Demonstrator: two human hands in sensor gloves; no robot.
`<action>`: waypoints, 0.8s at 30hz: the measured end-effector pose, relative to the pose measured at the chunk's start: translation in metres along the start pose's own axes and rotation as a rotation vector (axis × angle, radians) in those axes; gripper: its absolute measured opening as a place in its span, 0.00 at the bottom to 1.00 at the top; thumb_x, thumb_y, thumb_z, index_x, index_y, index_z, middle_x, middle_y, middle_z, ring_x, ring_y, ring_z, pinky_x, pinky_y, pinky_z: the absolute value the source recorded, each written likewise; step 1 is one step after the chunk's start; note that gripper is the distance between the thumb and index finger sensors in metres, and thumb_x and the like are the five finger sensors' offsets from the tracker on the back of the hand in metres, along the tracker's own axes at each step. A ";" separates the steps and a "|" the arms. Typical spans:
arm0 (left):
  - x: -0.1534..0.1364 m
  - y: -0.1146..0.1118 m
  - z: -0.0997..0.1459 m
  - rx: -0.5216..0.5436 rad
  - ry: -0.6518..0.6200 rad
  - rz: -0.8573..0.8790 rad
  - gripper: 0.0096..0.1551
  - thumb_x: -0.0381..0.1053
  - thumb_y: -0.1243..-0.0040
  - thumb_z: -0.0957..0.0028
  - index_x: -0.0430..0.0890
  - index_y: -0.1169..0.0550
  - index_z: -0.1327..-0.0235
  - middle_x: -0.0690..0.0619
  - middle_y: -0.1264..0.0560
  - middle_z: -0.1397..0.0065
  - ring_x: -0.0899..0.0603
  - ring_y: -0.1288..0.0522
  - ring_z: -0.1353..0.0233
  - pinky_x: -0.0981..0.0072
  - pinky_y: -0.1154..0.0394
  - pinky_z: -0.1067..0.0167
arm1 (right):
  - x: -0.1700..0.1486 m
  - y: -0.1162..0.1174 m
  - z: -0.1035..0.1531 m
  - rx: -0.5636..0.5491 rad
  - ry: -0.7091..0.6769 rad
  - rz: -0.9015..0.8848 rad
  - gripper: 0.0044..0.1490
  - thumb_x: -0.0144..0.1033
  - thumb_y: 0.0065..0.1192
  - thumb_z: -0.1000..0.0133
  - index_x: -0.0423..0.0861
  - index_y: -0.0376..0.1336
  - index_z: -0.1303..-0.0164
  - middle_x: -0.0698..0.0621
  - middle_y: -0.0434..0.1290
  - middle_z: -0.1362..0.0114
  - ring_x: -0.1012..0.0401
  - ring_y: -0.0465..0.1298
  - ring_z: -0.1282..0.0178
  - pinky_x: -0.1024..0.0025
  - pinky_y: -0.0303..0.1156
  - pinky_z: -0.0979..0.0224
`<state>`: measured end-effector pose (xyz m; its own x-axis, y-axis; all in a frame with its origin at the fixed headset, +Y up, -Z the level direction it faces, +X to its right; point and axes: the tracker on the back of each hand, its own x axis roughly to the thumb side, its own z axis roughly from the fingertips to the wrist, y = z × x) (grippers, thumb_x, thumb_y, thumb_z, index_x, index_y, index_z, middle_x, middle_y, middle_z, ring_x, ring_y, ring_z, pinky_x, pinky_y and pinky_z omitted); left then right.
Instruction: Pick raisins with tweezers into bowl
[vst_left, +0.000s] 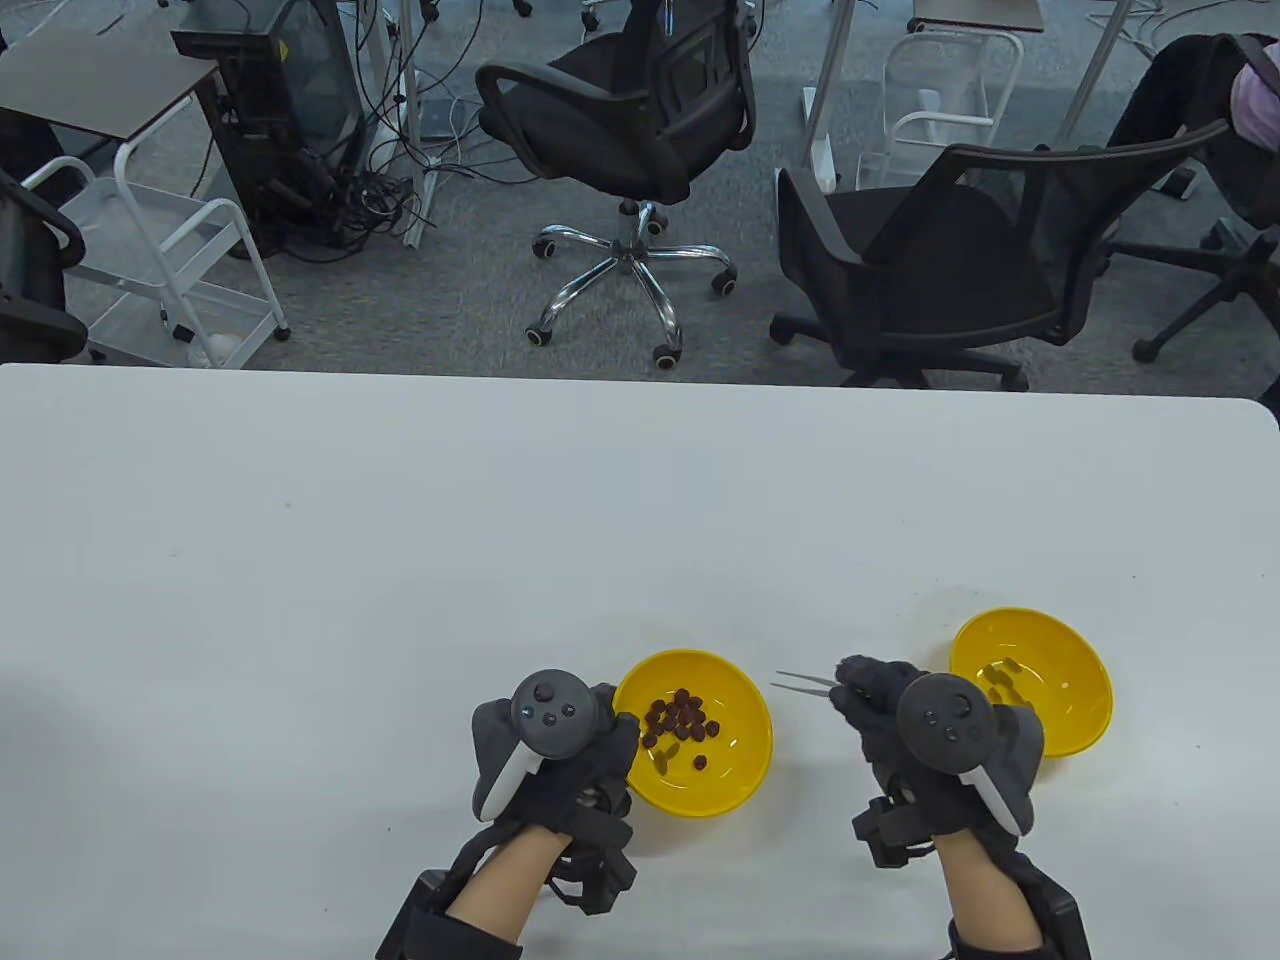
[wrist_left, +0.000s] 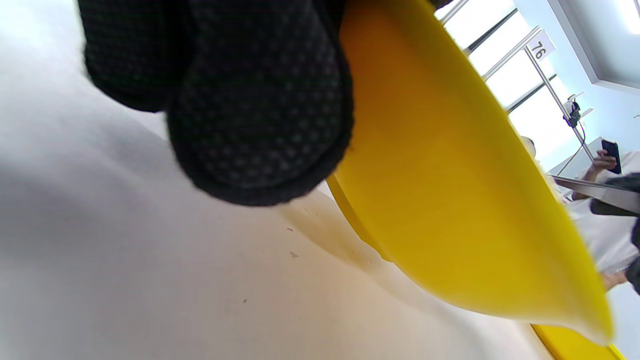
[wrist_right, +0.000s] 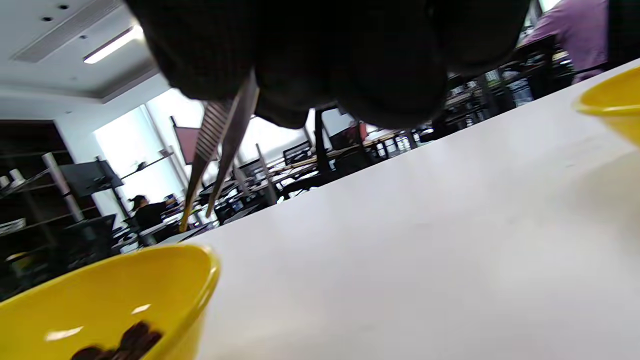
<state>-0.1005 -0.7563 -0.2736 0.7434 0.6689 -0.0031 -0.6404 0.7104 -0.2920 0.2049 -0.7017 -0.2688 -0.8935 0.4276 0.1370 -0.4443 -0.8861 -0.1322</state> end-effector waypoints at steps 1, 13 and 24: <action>0.000 0.000 0.000 -0.002 -0.003 0.001 0.31 0.48 0.55 0.40 0.27 0.36 0.33 0.42 0.13 0.60 0.54 0.11 0.71 0.52 0.18 0.54 | 0.008 0.007 0.001 0.015 -0.053 0.019 0.27 0.41 0.68 0.52 0.42 0.77 0.47 0.52 0.78 0.52 0.58 0.81 0.58 0.46 0.70 0.36; 0.002 -0.003 0.000 -0.016 -0.019 0.008 0.31 0.48 0.55 0.39 0.27 0.36 0.33 0.42 0.13 0.60 0.54 0.11 0.71 0.52 0.18 0.54 | 0.044 0.036 0.014 0.060 -0.319 0.129 0.27 0.42 0.67 0.53 0.45 0.77 0.47 0.53 0.78 0.52 0.59 0.81 0.57 0.46 0.70 0.35; 0.004 -0.006 -0.001 -0.039 -0.046 0.014 0.31 0.48 0.55 0.39 0.27 0.36 0.33 0.42 0.13 0.60 0.54 0.11 0.71 0.52 0.18 0.54 | 0.049 0.043 0.016 0.084 -0.345 0.164 0.27 0.42 0.67 0.53 0.45 0.77 0.47 0.53 0.78 0.51 0.59 0.81 0.57 0.46 0.70 0.34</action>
<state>-0.0937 -0.7581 -0.2724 0.7241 0.6888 0.0358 -0.6423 0.6922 -0.3291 0.1431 -0.7217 -0.2519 -0.8714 0.2065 0.4450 -0.2780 -0.9552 -0.1011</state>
